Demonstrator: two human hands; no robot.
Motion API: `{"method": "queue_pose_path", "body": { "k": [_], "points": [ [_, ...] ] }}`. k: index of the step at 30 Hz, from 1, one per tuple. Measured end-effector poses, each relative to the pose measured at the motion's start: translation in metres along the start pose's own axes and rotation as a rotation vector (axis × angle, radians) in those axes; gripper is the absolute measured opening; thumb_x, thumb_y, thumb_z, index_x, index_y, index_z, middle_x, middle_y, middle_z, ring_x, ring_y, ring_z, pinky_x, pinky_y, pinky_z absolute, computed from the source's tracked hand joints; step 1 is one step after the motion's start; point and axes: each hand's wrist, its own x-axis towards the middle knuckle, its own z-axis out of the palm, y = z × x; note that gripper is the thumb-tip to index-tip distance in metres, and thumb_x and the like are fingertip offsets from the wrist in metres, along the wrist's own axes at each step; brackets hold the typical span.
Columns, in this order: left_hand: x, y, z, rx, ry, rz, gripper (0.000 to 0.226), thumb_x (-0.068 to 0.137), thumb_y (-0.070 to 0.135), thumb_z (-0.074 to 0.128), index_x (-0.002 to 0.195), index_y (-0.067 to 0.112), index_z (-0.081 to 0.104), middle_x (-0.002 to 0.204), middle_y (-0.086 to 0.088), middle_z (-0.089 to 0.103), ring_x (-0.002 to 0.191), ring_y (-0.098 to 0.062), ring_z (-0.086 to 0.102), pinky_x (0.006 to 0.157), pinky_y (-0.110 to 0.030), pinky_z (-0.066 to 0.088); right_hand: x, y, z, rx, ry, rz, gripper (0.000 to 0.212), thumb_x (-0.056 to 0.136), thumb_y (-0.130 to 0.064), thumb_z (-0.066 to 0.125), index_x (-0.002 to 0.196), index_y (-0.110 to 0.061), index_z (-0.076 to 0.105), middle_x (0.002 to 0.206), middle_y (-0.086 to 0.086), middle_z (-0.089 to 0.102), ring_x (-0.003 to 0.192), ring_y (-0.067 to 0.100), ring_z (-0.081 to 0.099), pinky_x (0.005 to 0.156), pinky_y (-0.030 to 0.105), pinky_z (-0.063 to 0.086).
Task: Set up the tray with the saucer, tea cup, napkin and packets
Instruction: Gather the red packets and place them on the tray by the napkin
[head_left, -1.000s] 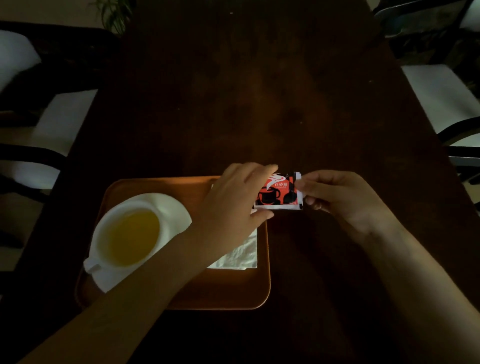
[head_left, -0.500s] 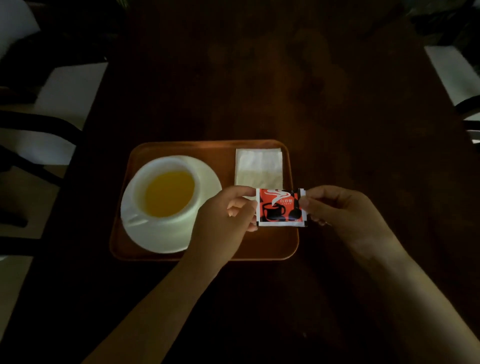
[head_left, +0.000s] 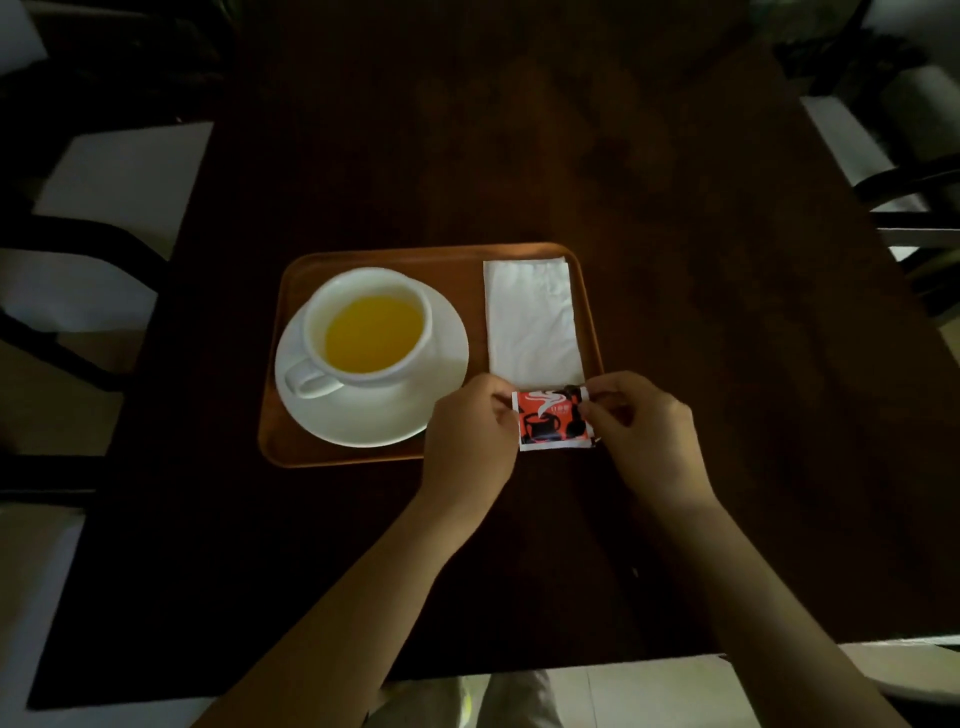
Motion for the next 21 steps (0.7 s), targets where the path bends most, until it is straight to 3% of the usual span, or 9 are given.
{"method": "queue_pose_path", "body": {
  "k": [2,5,10,14,17,21],
  "points": [
    [0.003,0.002,0.0,0.046,0.007,0.016,0.016,0.086,0.005,0.053,0.099,0.007,0.064,0.096,-0.008,0.071,0.081,-0.012,0.061,0.056,-0.005,0.039,0.001,-0.001,0.001,-0.014,0.027,-0.009,0.015,0.082,-0.015,0.063,0.097,-0.017,0.065,0.079,-0.008,0.062,0.07,0.001,0.058,0.064,0.017,0.052],
    [0.007,0.002,0.001,0.093,-0.002,0.01,0.017,0.087,0.005,0.053,0.1,0.006,0.063,0.098,-0.01,0.07,0.088,-0.018,0.063,0.068,-0.019,0.041,0.003,-0.001,0.007,-0.064,0.06,-0.026,0.016,0.082,-0.015,0.063,0.098,-0.016,0.064,0.085,0.002,0.068,0.077,0.014,0.062,0.067,0.029,0.054],
    [0.015,0.005,0.0,0.217,-0.04,-0.003,0.016,0.086,0.006,0.054,0.099,0.004,0.063,0.098,-0.013,0.07,0.088,-0.025,0.064,0.07,-0.026,0.043,0.009,0.0,0.016,-0.178,0.071,-0.036,0.018,0.083,-0.015,0.062,0.1,-0.014,0.064,0.093,0.009,0.07,0.08,0.017,0.061,0.063,0.026,0.048],
    [0.017,0.008,-0.002,0.335,-0.097,-0.002,0.02,0.086,0.012,0.057,0.104,0.005,0.062,0.102,-0.013,0.068,0.09,-0.025,0.063,0.076,-0.03,0.048,0.009,-0.003,0.015,-0.265,0.045,-0.079,0.019,0.083,-0.015,0.061,0.101,-0.011,0.063,0.094,0.008,0.07,0.091,0.025,0.062,0.073,0.037,0.055],
    [0.013,0.01,-0.01,0.386,-0.094,0.037,0.022,0.088,0.015,0.054,0.108,0.007,0.061,0.104,-0.011,0.068,0.093,-0.024,0.063,0.081,-0.03,0.048,0.008,-0.009,0.009,-0.321,0.025,-0.093,0.023,0.082,-0.017,0.062,0.105,-0.013,0.059,0.095,0.006,0.067,0.091,0.021,0.06,0.073,0.033,0.053],
    [0.002,0.022,-0.031,0.368,0.043,0.179,0.02,0.088,0.019,0.055,0.107,0.012,0.06,0.096,-0.006,0.07,0.086,-0.018,0.063,0.069,-0.022,0.042,0.018,-0.022,-0.026,-0.186,0.147,-0.094,0.027,0.079,-0.015,0.064,0.106,-0.012,0.06,0.089,0.009,0.067,0.083,0.024,0.062,0.072,0.041,0.053]
  ]
}}
